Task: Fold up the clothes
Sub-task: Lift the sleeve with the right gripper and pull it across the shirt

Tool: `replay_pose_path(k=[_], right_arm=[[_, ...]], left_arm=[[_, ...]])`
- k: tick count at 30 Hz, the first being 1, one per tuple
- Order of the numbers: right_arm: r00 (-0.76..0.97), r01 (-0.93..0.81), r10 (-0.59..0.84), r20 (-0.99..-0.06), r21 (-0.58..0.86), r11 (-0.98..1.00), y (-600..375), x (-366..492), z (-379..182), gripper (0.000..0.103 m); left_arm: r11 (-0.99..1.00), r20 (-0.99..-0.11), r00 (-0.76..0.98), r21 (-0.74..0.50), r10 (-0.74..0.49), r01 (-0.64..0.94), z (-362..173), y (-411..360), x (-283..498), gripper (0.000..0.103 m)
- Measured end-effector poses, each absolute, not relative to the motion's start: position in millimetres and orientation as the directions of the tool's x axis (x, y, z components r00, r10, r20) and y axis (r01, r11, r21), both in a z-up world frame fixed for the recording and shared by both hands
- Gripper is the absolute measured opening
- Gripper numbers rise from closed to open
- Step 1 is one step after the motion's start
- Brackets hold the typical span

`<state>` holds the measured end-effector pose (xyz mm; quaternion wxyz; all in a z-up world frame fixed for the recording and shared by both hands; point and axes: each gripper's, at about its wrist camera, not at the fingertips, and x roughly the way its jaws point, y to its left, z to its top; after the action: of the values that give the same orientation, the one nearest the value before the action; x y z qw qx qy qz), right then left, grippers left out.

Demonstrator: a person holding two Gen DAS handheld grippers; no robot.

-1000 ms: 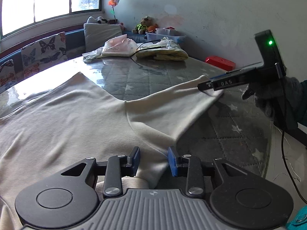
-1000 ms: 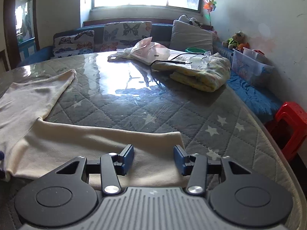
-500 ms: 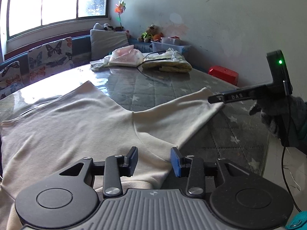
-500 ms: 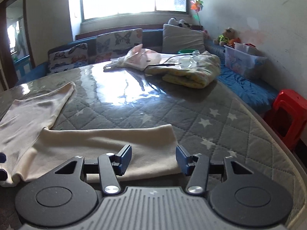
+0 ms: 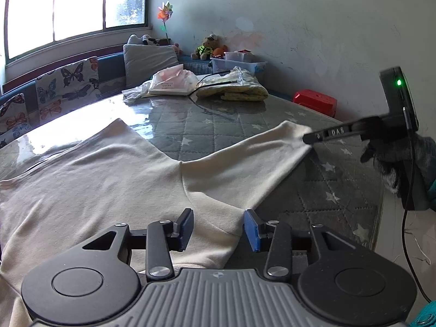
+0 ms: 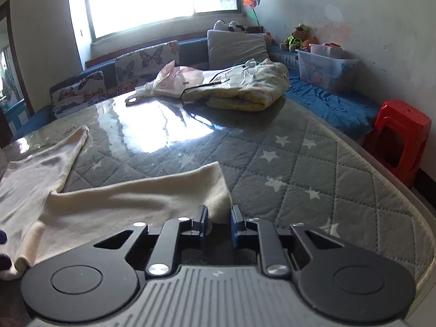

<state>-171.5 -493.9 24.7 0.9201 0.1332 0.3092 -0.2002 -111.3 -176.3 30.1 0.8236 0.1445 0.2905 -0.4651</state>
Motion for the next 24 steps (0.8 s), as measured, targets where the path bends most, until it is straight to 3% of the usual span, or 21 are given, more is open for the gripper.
replay_pose_path(k=[16, 24], right_arm=[[0.851, 0.358, -0.221, -0.476, 0.22, 0.907, -497, -151, 98, 0.01], [0.899, 0.249, -0.139, -0.415, 0.225, 0.942, -469, -141, 135, 0.01]], left_arm=[[0.451, -0.636, 0.329, -0.034, -0.698, 0.892, 14, -202, -115, 0.053], [0.505, -0.58, 0.387, -0.049, -0.717, 0.862, 37, -171, -108, 0.056]])
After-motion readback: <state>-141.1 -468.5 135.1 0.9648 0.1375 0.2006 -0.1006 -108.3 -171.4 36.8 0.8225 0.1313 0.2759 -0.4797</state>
